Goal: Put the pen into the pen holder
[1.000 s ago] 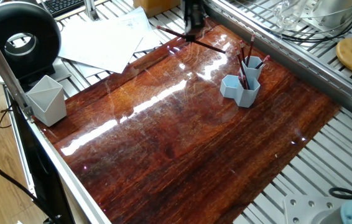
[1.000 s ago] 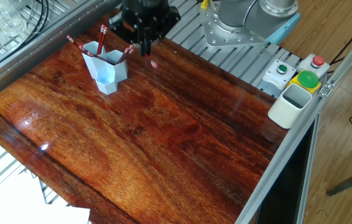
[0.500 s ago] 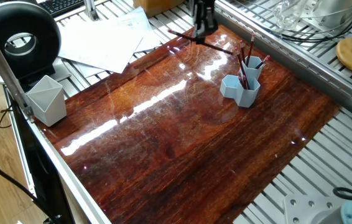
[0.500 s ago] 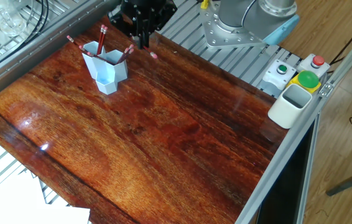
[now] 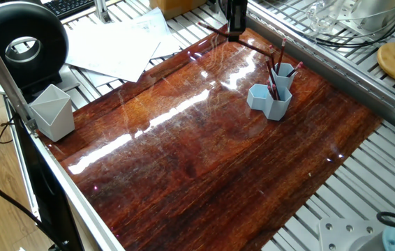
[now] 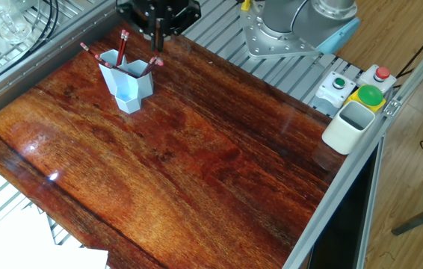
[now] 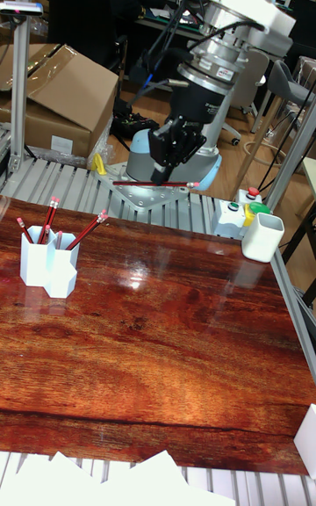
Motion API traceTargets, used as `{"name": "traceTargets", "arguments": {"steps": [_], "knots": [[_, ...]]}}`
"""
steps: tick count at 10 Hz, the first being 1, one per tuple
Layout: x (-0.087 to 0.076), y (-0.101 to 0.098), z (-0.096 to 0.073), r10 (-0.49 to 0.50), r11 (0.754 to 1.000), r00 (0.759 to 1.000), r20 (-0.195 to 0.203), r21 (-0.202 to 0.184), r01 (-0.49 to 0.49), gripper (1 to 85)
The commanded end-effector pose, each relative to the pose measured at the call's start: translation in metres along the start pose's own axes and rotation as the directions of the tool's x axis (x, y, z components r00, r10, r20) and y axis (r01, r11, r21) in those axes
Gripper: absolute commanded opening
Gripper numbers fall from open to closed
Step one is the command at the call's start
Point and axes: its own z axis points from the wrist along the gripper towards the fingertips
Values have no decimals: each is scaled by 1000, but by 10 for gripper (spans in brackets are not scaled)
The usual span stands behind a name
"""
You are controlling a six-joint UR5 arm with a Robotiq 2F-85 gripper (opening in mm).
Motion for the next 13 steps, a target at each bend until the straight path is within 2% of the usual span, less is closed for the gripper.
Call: {"name": "traceTargets", "arguments": {"steps": [1,2,3,5,6,7,8,9,10,12,13], "knots": [[3,0,-3,-8,1000,1000,4,-11,8,10],[12,-11,-14,-57,998,998,41,-6,58,10],[14,-16,-23,-91,996,990,103,-9,93,10],[35,-33,-29,-163,986,970,180,-3,166,10],[39,-42,-23,-187,982,957,224,13,189,10],[40,-41,-15,-186,981,945,269,5,192,10],[44,-48,-8,-202,979,934,296,30,202,10],[42,-41,-1,-187,981,919,349,10,196,10],[43,-46,5,-197,979,907,372,33,199,10],[37,-43,17,-193,979,876,442,33,199,10],[34,-46,23,-198,979,863,465,46,200,10]]}}
